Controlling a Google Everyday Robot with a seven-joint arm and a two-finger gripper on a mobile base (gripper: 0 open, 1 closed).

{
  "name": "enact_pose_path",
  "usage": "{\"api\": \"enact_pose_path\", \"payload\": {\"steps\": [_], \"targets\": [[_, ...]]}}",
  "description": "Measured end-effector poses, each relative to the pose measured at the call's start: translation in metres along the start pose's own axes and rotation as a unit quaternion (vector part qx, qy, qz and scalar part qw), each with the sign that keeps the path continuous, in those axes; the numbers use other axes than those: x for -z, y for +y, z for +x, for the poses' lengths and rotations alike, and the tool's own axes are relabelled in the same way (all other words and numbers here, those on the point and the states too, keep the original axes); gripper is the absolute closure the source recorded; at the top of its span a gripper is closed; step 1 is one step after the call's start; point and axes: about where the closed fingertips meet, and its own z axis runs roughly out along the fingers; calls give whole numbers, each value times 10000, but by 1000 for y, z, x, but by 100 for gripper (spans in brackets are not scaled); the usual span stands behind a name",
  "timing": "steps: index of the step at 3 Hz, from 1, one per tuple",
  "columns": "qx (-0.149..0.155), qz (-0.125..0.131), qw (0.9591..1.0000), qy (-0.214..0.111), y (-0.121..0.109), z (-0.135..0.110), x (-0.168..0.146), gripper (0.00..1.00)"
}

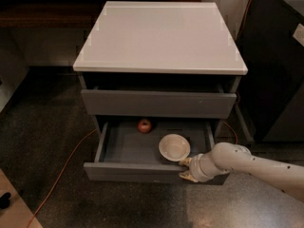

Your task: Pick apple from middle drawer and place on counter

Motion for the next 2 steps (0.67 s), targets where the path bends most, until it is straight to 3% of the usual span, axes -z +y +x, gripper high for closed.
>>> {"api": "enact_pose_path", "payload": {"steps": [2], "targets": [[20, -80, 9999, 110, 37, 3, 19, 100]]}}
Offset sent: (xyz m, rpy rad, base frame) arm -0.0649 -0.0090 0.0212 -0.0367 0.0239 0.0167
